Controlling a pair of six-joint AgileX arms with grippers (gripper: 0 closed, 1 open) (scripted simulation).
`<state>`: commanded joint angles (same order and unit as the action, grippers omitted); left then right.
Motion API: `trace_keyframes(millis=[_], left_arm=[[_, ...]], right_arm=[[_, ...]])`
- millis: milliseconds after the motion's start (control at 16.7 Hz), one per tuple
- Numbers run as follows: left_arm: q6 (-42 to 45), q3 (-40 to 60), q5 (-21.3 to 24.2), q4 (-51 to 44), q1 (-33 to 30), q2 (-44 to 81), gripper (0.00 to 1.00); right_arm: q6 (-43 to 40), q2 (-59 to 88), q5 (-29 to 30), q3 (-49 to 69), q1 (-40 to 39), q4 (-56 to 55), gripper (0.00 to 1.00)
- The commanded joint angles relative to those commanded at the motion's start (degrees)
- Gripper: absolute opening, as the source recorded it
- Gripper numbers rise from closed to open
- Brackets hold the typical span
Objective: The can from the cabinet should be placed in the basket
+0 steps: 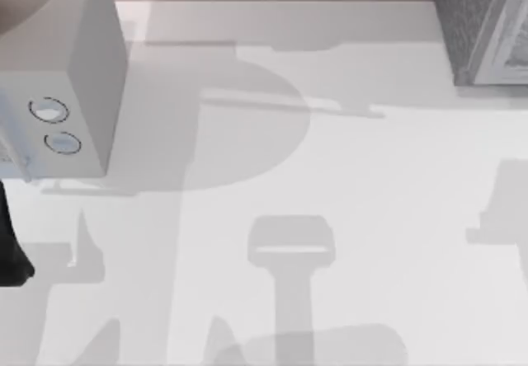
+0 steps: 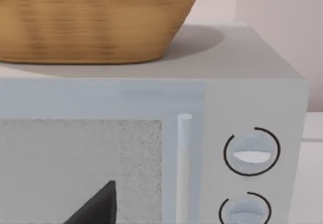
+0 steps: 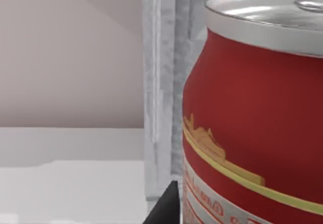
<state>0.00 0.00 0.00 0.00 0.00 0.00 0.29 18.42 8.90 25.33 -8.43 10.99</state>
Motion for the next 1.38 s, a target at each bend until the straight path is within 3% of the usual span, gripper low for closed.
trace_keyframes(millis=[240,480,1020,1380], left_arm=[[0.0,0.0,0.0,0.0,0.0,0.0,1.00],[0.0,0.0,0.0,0.0,0.0,0.0,1.00],[0.0,0.0,0.0,0.0,0.0,0.0,1.00],[0.0,0.0,0.0,0.0,0.0,0.0,1.00]], right_arm=[[-0.1,-12.1,-5.7,-17.3,5.4,-7.3,0.00],[-0.3,-18.1,-8.7,-24.9,8.3,-10.8,0.00],[0.4,-15.8,-7.8,-24.5,7.5,-11.9,0.00],[2.9,4.1,-1.5,-16.6,2.2,-18.8,0.00]])
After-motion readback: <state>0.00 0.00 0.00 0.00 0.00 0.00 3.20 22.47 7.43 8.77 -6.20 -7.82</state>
